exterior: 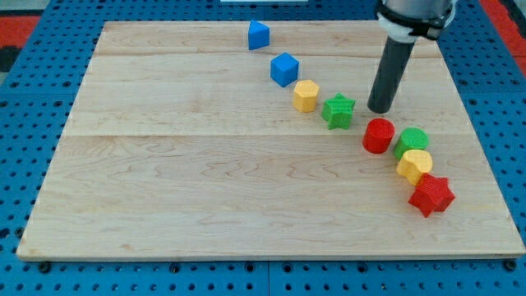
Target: Move the red circle towards the top left
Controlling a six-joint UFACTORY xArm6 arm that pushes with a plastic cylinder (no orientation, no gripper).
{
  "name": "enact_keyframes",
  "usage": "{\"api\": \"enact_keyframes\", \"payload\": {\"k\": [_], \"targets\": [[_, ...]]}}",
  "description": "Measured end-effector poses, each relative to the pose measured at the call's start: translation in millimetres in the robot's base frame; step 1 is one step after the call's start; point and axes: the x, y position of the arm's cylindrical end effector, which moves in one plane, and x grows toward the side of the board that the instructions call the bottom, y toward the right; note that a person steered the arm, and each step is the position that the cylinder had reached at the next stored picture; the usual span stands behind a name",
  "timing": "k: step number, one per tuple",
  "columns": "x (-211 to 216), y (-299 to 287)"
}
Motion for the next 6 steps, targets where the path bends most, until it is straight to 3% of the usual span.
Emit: {"api": "enact_keyframes", "payload": {"k": [1, 2, 3, 4, 6], "targets": [[-3.7, -55.1], [8.6, -65.2], [-0.4, -20.1], [23.5, 11.4], [82.8, -7.8]]}}
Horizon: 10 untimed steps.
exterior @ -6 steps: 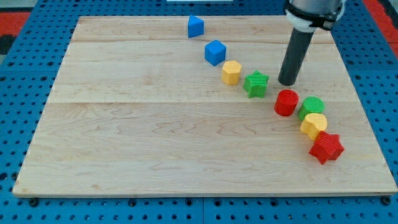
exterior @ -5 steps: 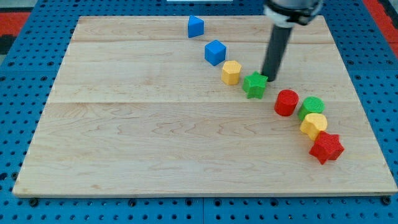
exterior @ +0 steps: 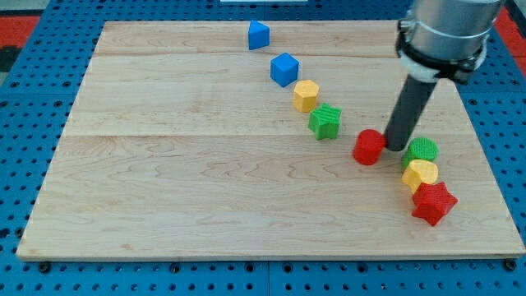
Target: Move the red circle towards the top left
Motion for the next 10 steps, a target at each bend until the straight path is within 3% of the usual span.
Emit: {"api": "enact_keyframes", "payload": {"k": [2, 3, 5, 7, 9, 10], "targets": [[5.2, -129.1], [18.8, -127.1], [63.7, -185.0], [-75.3, -200.7], [-58.0, -184.5], [-100.5, -150.0]]}}
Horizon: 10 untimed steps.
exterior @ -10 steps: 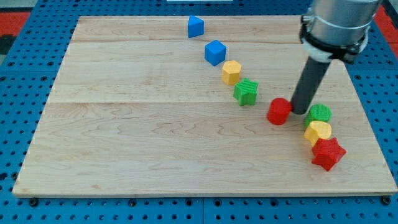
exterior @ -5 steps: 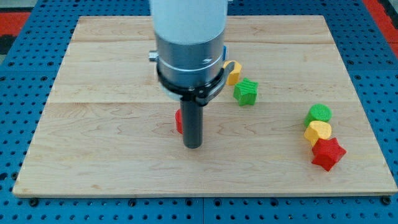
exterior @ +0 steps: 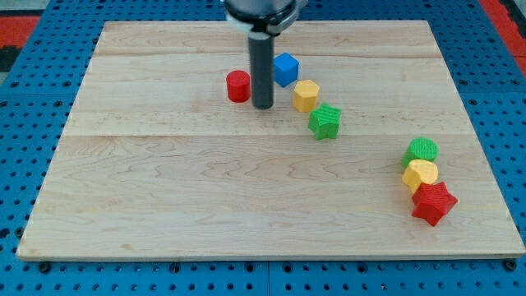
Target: Move the red circle towards the top left
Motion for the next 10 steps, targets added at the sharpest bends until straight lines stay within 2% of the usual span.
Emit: {"api": "enact_keyframes", "payload": {"k": [1, 2, 3, 4, 6, 7, 8, 9, 10], "targets": [[-25.1, -18.7], [-20.0, -60.4], [15.6, -74.7], [26.2, -119.8], [-48.1, -96.0], [-23.8, -87.4], [-30.1, -53.0], [-67.1, -61.9], [-60.7, -88.5]]}}
